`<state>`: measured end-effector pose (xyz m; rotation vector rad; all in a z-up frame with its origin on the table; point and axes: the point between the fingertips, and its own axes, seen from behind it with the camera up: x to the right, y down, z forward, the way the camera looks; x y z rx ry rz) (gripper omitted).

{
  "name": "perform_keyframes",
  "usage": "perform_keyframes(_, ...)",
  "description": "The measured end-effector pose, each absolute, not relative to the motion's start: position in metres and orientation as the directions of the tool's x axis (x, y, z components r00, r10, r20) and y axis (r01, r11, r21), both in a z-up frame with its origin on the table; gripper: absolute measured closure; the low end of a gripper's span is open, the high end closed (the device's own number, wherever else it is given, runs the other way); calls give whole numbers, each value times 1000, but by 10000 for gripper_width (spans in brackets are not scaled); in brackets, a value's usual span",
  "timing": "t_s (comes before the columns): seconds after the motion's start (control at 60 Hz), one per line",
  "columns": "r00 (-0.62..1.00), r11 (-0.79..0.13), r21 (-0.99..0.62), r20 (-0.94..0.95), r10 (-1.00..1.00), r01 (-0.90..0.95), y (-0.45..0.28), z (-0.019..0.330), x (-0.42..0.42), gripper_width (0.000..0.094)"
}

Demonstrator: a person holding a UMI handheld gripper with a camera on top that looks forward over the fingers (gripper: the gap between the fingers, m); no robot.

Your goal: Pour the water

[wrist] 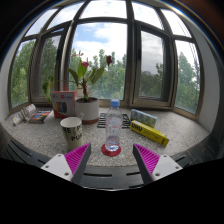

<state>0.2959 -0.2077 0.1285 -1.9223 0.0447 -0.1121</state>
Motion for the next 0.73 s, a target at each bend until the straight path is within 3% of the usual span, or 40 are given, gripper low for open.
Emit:
perform_keyframes(0.35,987,-357,-934,88,-138,34,-373,165,250,82)
perform_keyframes(0.733,976,-333,-940,133,-173,70,-425,189,241,79)
